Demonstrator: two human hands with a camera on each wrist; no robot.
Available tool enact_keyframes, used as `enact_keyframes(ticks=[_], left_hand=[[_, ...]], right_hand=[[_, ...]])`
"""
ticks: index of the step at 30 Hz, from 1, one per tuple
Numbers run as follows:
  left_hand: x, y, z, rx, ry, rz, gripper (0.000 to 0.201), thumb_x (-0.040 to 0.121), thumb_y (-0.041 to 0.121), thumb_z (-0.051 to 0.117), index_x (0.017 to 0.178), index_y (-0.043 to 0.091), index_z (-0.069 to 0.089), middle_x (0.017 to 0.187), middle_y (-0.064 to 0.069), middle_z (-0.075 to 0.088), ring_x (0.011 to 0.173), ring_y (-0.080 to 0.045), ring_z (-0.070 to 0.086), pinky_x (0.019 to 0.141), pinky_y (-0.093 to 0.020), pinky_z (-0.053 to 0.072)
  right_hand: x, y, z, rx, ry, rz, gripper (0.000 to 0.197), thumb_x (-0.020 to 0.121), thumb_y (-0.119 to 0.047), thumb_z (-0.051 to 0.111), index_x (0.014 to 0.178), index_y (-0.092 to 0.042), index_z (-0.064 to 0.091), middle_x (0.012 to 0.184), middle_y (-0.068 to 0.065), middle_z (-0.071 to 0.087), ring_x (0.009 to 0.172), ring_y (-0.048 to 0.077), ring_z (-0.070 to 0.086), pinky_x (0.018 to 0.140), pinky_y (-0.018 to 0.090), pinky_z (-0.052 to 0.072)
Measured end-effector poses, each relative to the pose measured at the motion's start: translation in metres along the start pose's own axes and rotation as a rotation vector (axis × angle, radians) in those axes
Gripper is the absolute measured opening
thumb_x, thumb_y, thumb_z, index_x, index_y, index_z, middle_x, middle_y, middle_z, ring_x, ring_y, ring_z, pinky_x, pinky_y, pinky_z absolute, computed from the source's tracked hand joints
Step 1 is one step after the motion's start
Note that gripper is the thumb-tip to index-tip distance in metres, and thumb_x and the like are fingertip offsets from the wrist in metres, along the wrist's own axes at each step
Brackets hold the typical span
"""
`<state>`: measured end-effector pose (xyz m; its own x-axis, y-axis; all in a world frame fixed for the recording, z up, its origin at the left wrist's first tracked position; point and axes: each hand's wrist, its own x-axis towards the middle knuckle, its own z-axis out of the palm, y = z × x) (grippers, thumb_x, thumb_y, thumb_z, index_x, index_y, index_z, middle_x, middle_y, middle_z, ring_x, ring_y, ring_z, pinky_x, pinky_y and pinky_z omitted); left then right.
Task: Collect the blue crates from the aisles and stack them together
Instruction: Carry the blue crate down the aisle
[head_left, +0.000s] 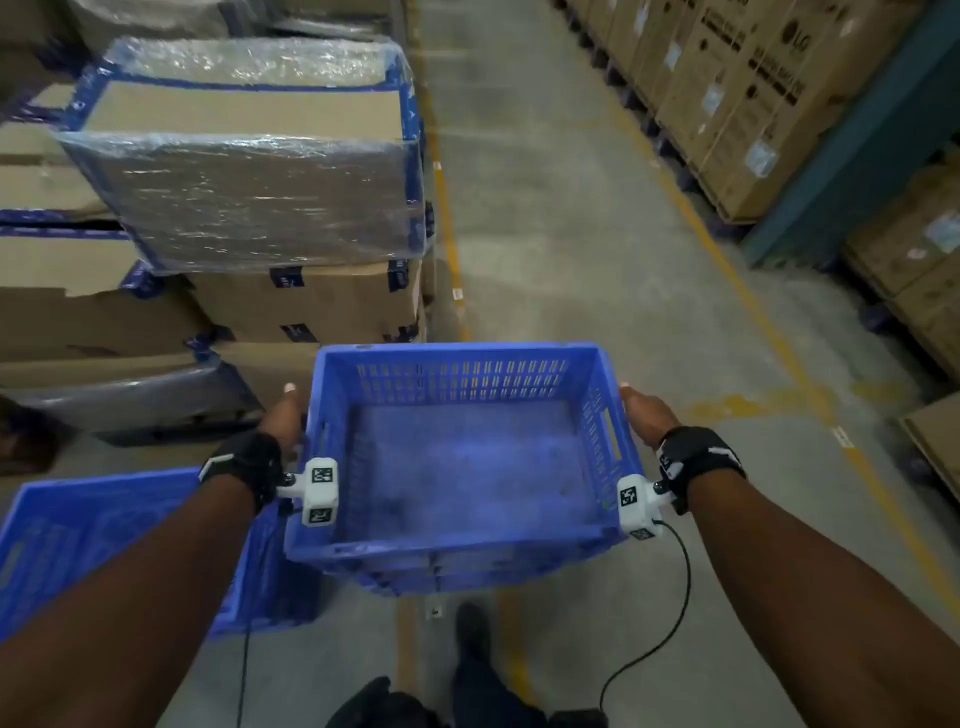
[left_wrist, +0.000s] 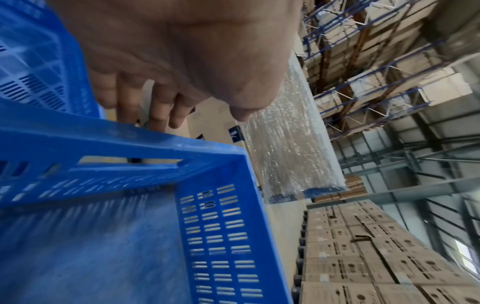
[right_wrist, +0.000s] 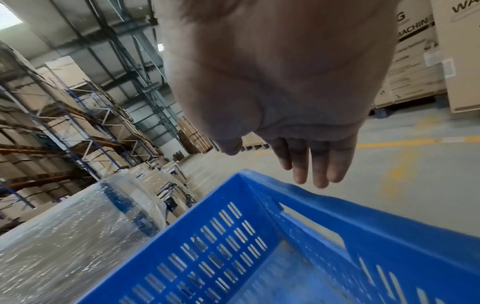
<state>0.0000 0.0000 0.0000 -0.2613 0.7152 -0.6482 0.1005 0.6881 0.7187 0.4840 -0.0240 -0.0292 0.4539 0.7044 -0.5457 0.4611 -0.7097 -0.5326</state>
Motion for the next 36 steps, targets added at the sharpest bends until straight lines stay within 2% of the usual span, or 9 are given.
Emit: enact_keyframes(ticks=[3,7,11,16,20,23,26,29,36], left_hand=[[0.025,-0.008,-0.002,-0.03,-0.01,-0.113,0.07,0.101,0.065,0.023,0.127,0.011,0.059,0.123,-0.015,0.06,0.097,-0.03,0.06,0.081,-0.033,0.039],[0.051,-0.016,0.005,-0.111,-0.076,-0.173,0.077,0.101,0.066,0.021,0.132,0.004,0.053,0.085,-0.015,0.057,0.063,-0.025,0.057,0.06,-0.033,0.048],[0.056,-0.012,0.006,-0.131,-0.163,-0.255,0.091,0.099,0.068,0.019,0.147,-0.008,0.035,0.086,-0.02,0.052,0.057,-0.035,0.062,0.036,-0.034,0.052],[0.054,-0.011,0.004,-0.152,-0.278,-0.38,0.104,0.091,0.078,0.021,0.143,-0.011,0.038,0.097,-0.027,0.065,0.094,-0.044,0.066,0.071,-0.043,0.051],[0.046,-0.008,0.01,-0.154,-0.272,-0.37,0.099,0.088,0.081,0.026,0.133,-0.004,0.046,0.107,-0.026,0.065,0.075,-0.038,0.072,0.05,-0.038,0.057],[0.043,-0.007,0.015,-0.165,-0.203,-0.316,0.081,0.093,0.074,0.03,0.111,-0.001,0.054,0.091,-0.019,0.06,0.065,-0.03,0.067,0.04,-0.03,0.052],[0.051,-0.013,0.017,-0.204,-0.145,-0.197,0.062,0.096,0.068,0.036,0.076,0.011,0.049,0.06,-0.005,0.04,0.034,-0.014,0.041,0.034,-0.016,0.033],[0.06,-0.022,0.015,-0.219,-0.169,-0.202,0.062,0.091,0.074,0.039,0.067,0.017,0.037,0.048,0.004,0.028,0.031,-0.008,0.021,0.034,-0.013,0.013],[0.054,-0.027,0.012,-0.121,-0.101,-0.229,0.072,0.074,0.092,0.041,0.061,0.022,0.032,0.047,0.005,0.023,0.033,-0.01,0.014,0.042,-0.015,0.01]], right_hand=[[0.048,0.026,0.008,0.117,-0.107,0.113,0.1,0.072,-0.089,0.038,0.124,-0.008,0.065,0.124,0.016,0.068,0.101,0.035,0.069,0.094,0.051,0.055],[0.004,-0.008,0.004,0.344,-0.269,0.221,0.061,0.101,-0.064,0.031,0.09,-0.009,0.056,0.08,0.012,0.057,0.063,0.026,0.055,0.059,0.034,0.05],[0.015,-0.009,0.007,0.512,-0.407,0.357,0.073,0.095,-0.073,0.029,0.089,-0.005,0.054,0.084,0.017,0.059,0.07,0.032,0.058,0.061,0.035,0.044],[0.025,-0.004,0.012,0.617,-0.54,0.401,0.097,0.083,-0.086,0.03,0.115,0.0,0.061,0.108,0.026,0.072,0.091,0.042,0.073,0.075,0.041,0.054],[0.023,-0.008,0.01,0.563,-0.494,0.393,0.096,0.08,-0.088,0.032,0.099,0.001,0.063,0.09,0.021,0.075,0.066,0.033,0.073,0.054,0.031,0.053],[0.022,-0.008,0.011,0.57,-0.42,0.353,0.083,0.077,-0.09,0.037,0.069,-0.009,0.05,0.053,0.009,0.05,0.038,0.023,0.045,0.044,0.025,0.034],[0.02,-0.007,0.012,0.587,-0.415,0.336,0.077,0.071,-0.095,0.039,0.06,-0.018,0.036,0.047,0.001,0.023,0.036,0.017,0.02,0.042,0.021,0.017],[0.013,-0.011,0.013,0.57,-0.378,0.339,0.078,0.069,-0.098,0.035,0.058,-0.021,0.031,0.046,-0.001,0.018,0.035,0.015,0.015,0.042,0.019,0.013],[0.001,-0.018,0.018,0.468,-0.263,0.273,0.078,0.069,-0.099,0.03,0.061,-0.022,0.031,0.048,-0.002,0.019,0.038,0.014,0.014,0.042,0.018,0.015]])
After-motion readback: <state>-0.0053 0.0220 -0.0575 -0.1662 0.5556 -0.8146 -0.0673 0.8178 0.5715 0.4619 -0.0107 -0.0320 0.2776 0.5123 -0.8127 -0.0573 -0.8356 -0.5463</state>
